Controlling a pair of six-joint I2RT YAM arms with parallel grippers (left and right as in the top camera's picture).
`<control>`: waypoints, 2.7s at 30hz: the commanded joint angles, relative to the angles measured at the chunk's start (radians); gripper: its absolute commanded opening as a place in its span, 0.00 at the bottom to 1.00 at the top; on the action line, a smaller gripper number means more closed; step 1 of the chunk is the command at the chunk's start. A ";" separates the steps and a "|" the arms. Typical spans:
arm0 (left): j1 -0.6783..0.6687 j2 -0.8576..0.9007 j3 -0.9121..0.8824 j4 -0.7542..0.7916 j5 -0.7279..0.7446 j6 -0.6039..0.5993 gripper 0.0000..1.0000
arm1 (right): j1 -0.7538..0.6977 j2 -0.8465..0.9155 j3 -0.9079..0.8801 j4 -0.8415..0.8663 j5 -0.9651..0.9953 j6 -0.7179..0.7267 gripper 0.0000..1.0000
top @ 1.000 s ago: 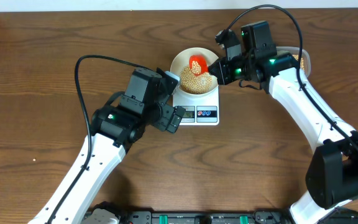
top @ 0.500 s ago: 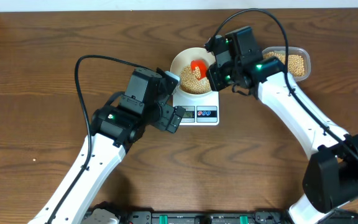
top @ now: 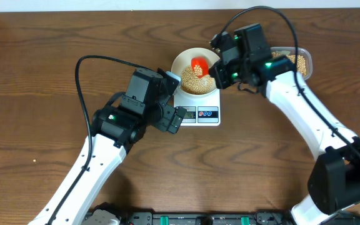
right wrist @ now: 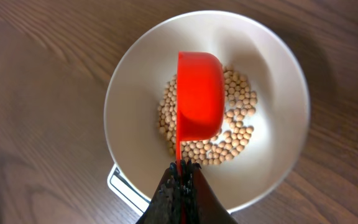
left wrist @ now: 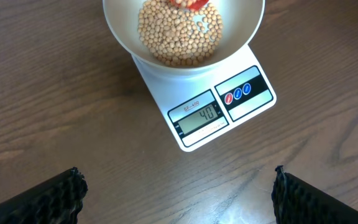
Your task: Scoop item into bowl and weigh 50g on scale
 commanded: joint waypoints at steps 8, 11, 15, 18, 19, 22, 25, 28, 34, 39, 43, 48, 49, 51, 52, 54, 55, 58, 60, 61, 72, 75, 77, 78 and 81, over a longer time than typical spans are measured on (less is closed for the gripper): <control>0.003 -0.003 -0.004 -0.002 0.005 0.010 0.97 | -0.140 -0.032 0.026 0.000 -0.349 0.013 0.01; 0.003 -0.002 -0.004 -0.002 0.005 0.010 0.97 | -0.151 -0.032 0.026 0.001 -0.377 0.002 0.01; 0.003 -0.002 -0.004 -0.002 0.005 0.010 0.97 | -0.153 -0.032 0.026 0.002 -0.377 -0.004 0.01; 0.003 -0.002 -0.004 -0.002 0.005 0.010 0.97 | -0.154 -0.032 0.026 0.002 -0.386 -0.005 0.01; 0.003 -0.002 -0.004 -0.002 0.005 0.010 0.97 | -0.156 -0.032 0.026 0.003 -0.390 -0.004 0.01; 0.003 -0.002 -0.004 -0.002 0.005 0.010 0.97 | -0.168 -0.032 0.026 0.010 -0.435 -0.004 0.01; 0.003 -0.002 -0.004 -0.002 0.005 0.010 0.97 | -0.178 -0.032 0.026 0.011 -0.575 0.027 0.01; 0.003 -0.003 -0.004 -0.002 0.005 0.010 0.97 | -0.178 -0.032 0.026 -0.013 -0.580 0.061 0.01; 0.003 -0.002 -0.004 -0.002 0.005 0.010 0.97 | -0.204 -0.032 0.026 -0.033 -0.527 0.066 0.01; 0.003 -0.002 -0.004 -0.002 0.005 0.010 0.97 | -0.206 -0.032 0.026 -0.026 -0.427 0.036 0.01; 0.003 -0.002 -0.004 -0.002 0.005 0.010 0.98 | -0.188 -0.032 0.026 -0.035 -0.344 0.013 0.01; 0.003 -0.002 -0.004 -0.002 0.005 0.010 0.97 | -0.122 -0.032 0.026 -0.038 -0.171 -0.008 0.01; 0.003 -0.002 -0.004 -0.002 0.005 0.010 0.97 | -0.109 -0.032 0.026 -0.042 -0.142 -0.009 0.01; 0.003 -0.002 -0.004 -0.002 0.005 0.010 0.97 | -0.073 -0.034 0.026 -0.050 -0.073 -0.025 0.01; 0.003 -0.002 -0.004 -0.002 0.005 0.010 0.97 | -0.055 -0.034 0.027 -0.054 -0.038 -0.030 0.01; 0.003 -0.002 -0.004 -0.002 0.005 0.010 0.98 | 0.006 -0.035 0.033 -0.059 0.081 -0.032 0.01; 0.003 -0.002 -0.004 -0.002 0.005 0.010 0.97 | 0.022 -0.035 0.036 -0.060 0.109 -0.038 0.01; 0.003 -0.002 -0.004 -0.002 0.005 0.010 0.97 | 0.086 -0.035 0.066 -0.081 0.239 -0.061 0.01; 0.003 -0.002 -0.004 -0.002 0.005 0.010 0.98 | 0.106 -0.035 0.081 -0.087 0.283 -0.069 0.01; 0.003 -0.002 -0.004 -0.002 0.005 0.010 0.98 | 0.111 -0.035 0.085 -0.087 0.292 -0.070 0.01; 0.003 -0.002 -0.004 -0.002 0.005 0.010 0.97 | 0.103 -0.035 0.089 -0.090 0.280 -0.072 0.01; 0.003 -0.002 -0.004 -0.002 0.005 0.010 0.98 | 0.103 -0.035 0.089 -0.090 0.266 -0.071 0.01; 0.003 -0.002 -0.004 -0.002 0.005 0.010 0.97 | 0.103 -0.035 0.089 -0.090 0.246 -0.070 0.01; 0.003 -0.002 -0.004 -0.002 0.005 0.010 0.97 | 0.103 -0.035 0.089 -0.090 0.235 -0.067 0.01; 0.003 -0.003 -0.004 -0.002 0.005 0.010 0.97 | 0.098 -0.035 0.089 -0.090 0.211 -0.063 0.01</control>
